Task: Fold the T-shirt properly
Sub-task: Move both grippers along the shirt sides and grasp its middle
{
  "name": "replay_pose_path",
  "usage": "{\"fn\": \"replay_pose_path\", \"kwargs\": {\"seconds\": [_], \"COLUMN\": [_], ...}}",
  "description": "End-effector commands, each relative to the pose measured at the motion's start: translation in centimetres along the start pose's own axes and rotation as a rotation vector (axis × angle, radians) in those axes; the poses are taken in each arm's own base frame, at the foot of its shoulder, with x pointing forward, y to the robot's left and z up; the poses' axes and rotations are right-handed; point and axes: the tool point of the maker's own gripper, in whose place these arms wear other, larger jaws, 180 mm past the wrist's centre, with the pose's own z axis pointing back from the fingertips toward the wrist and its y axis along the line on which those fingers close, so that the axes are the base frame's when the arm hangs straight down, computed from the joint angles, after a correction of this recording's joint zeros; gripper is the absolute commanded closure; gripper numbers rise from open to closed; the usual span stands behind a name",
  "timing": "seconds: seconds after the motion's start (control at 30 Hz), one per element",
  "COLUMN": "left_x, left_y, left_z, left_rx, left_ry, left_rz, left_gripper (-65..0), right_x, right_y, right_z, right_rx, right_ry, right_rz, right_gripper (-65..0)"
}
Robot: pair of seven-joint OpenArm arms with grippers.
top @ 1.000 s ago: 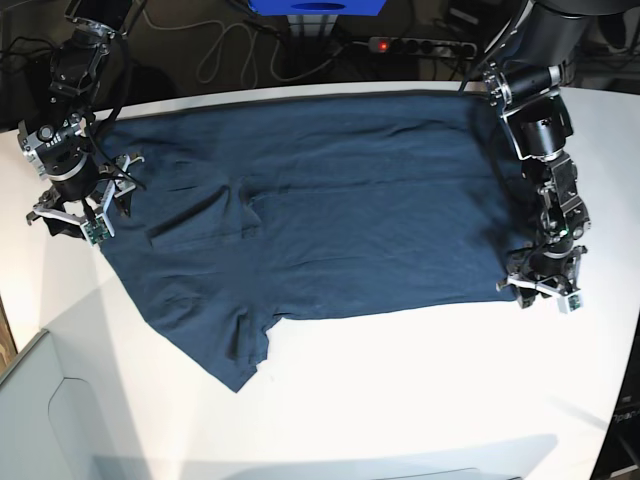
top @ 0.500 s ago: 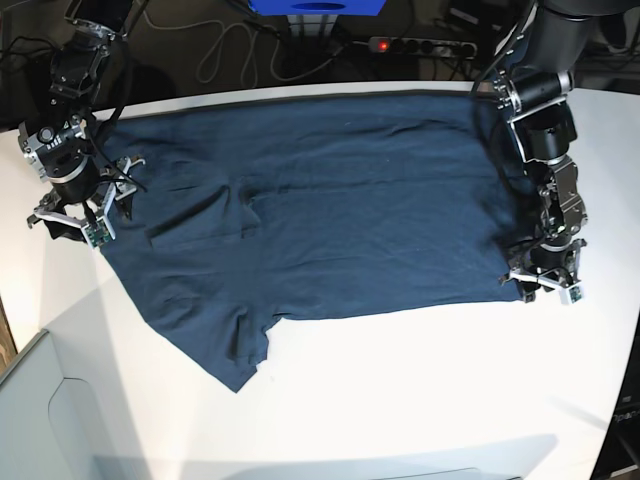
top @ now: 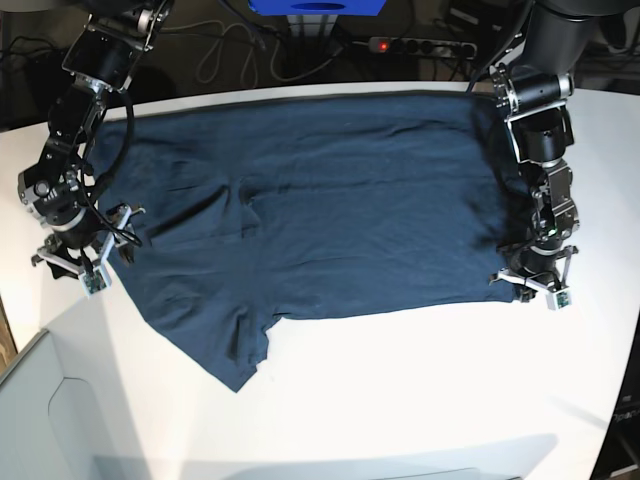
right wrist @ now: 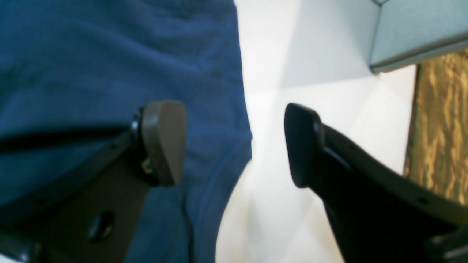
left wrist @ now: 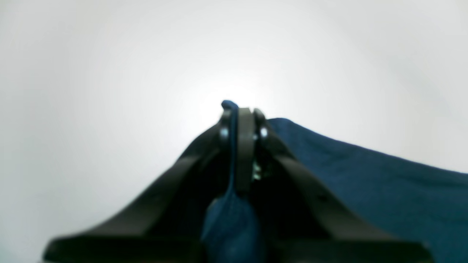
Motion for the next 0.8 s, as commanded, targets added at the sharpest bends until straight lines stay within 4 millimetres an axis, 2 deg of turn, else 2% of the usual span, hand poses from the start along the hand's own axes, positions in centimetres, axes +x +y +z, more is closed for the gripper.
{"fn": "replay_pose_path", "kwargs": {"seconds": [0.0, 0.13, 0.2, 0.3, 0.43, 0.57, 0.63, 0.7, 0.77], "left_x": [1.1, 1.4, 1.4, 1.2, 1.0, 0.0, -0.1, -0.1, -0.1], "left_y": [0.1, 0.0, 0.1, 0.1, 0.2, 0.6, 0.7, 0.8, 0.8], "left_z": [-0.1, -0.1, -0.1, -0.1, 0.0, 0.3, 0.3, 0.3, 0.3], "left_rx": [-0.002, -0.003, -0.003, -0.002, -0.001, 0.006, 0.008, 0.009, 0.009], "left_ry": [-0.008, -0.015, -0.015, -0.007, -0.002, 0.015, 0.016, 0.016, 0.016], "left_rz": [-0.01, -0.012, -0.013, -0.015, -0.017, -0.024, -0.025, -0.026, -0.026], "left_gripper": [0.0, 0.0, 0.0, 0.0, 0.0, 0.0, 0.0, 0.0, 0.0], "right_x": [1.9, 3.7, 4.7, 6.3, 9.3, 10.0, 10.0, 10.1, 10.5], "right_y": [-1.0, -1.7, -1.9, -1.3, -0.1, -2.0, -2.6, -2.3, -1.0], "right_z": [-0.1, -2.6, -4.5, -7.7, -10.8, -12.7, -13.0, -13.1, -13.4], "right_rx": [-0.007, 0.028, 0.068, 0.157, 0.272, 0.19, 0.159, 0.165, 0.187], "right_ry": [-0.053, -0.077, -0.076, -0.076, -0.162, -0.259, -0.296, -0.315, -0.323], "right_rz": [0.008, -0.051, -0.098, -0.178, -0.293, -0.465, -0.488, -0.458, -0.404], "right_gripper": [-40.1, -40.1, -40.1, -40.2, -40.4, -40.5, -40.5, -40.5, -40.5]}}
